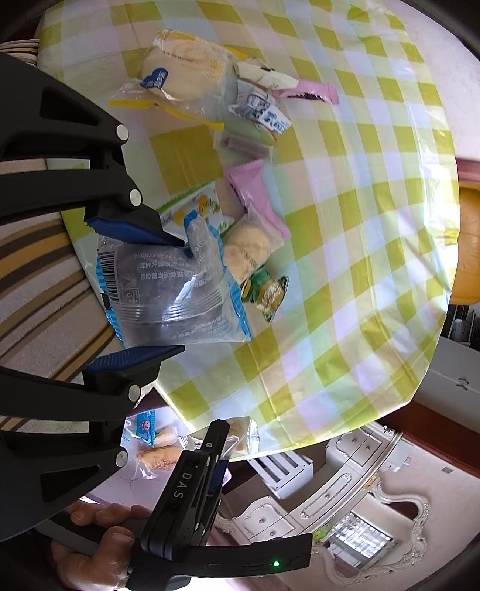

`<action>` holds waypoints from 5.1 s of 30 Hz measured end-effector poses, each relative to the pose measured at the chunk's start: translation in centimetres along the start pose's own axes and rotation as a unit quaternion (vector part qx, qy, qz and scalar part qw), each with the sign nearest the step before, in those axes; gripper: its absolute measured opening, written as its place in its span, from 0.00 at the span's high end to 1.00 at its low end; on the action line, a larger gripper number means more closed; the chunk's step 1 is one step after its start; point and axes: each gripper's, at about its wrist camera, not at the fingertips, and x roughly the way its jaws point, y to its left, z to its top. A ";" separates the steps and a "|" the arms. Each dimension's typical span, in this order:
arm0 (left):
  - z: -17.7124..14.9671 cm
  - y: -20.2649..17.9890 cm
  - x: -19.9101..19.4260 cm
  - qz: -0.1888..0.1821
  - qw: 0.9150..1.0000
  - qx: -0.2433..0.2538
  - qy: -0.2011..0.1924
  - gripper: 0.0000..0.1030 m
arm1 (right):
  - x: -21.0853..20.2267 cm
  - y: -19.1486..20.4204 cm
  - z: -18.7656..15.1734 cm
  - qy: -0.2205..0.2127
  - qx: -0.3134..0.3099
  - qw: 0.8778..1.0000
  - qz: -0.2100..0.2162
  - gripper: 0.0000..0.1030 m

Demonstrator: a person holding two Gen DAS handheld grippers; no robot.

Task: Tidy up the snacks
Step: 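Carry both packets to the white box and open both tools over it, then move both tools back over the snack pile on the table, then grasp the clear round-bread bag with the right tool while the left tool grasps the yellow-edged bun bag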

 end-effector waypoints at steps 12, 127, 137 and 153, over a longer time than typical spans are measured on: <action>0.6 -10.3 4.5 -0.074 0.984 0.145 0.074 0.53 | -0.4 -8.3 -2.2 0.003 0.064 0.997 -0.035 0.59; -6.2 19.9 -6.3 0.059 0.953 -0.285 -0.082 0.18 | 2.9 14.7 0.0 0.010 -0.014 0.994 0.110 0.26; -6.2 20.0 -6.2 0.056 0.953 -0.288 -0.081 0.18 | 4.7 16.2 2.3 -0.006 -0.097 0.994 0.054 0.39; -6.4 20.2 -5.9 0.055 0.951 -0.293 -0.078 0.18 | 7.3 17.1 3.4 0.019 -0.104 0.992 0.062 0.46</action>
